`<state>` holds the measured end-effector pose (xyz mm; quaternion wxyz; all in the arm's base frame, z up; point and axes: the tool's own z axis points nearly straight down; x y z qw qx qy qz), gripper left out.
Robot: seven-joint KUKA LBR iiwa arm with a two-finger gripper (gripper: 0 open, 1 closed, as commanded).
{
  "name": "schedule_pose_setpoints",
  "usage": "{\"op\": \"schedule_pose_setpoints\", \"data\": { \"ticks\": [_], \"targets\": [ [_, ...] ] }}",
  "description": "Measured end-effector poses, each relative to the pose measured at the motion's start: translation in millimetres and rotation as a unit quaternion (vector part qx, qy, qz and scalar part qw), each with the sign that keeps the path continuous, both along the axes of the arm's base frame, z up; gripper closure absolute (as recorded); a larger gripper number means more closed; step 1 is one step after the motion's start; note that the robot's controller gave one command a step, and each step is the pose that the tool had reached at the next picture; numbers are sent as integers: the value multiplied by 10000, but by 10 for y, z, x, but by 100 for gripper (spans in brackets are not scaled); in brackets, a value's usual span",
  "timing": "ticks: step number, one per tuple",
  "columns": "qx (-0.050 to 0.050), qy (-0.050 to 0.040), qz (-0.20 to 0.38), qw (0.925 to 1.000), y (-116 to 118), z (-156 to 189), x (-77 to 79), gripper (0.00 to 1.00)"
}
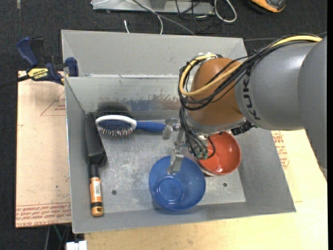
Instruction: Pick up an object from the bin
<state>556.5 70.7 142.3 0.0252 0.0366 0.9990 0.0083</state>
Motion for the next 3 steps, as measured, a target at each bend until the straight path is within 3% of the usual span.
{"op": "schedule_pose_setpoints", "data": {
  "ticks": [1, 2, 3],
  "targets": [
    [-6, 149, 724, 9973, 313, -667, -543, 0],
    [-5, -281, 491, 9984, 494, -560, -654, 100],
    [-4, -280, 489, 9984, 493, -560, -654, 100]
  ]
}}
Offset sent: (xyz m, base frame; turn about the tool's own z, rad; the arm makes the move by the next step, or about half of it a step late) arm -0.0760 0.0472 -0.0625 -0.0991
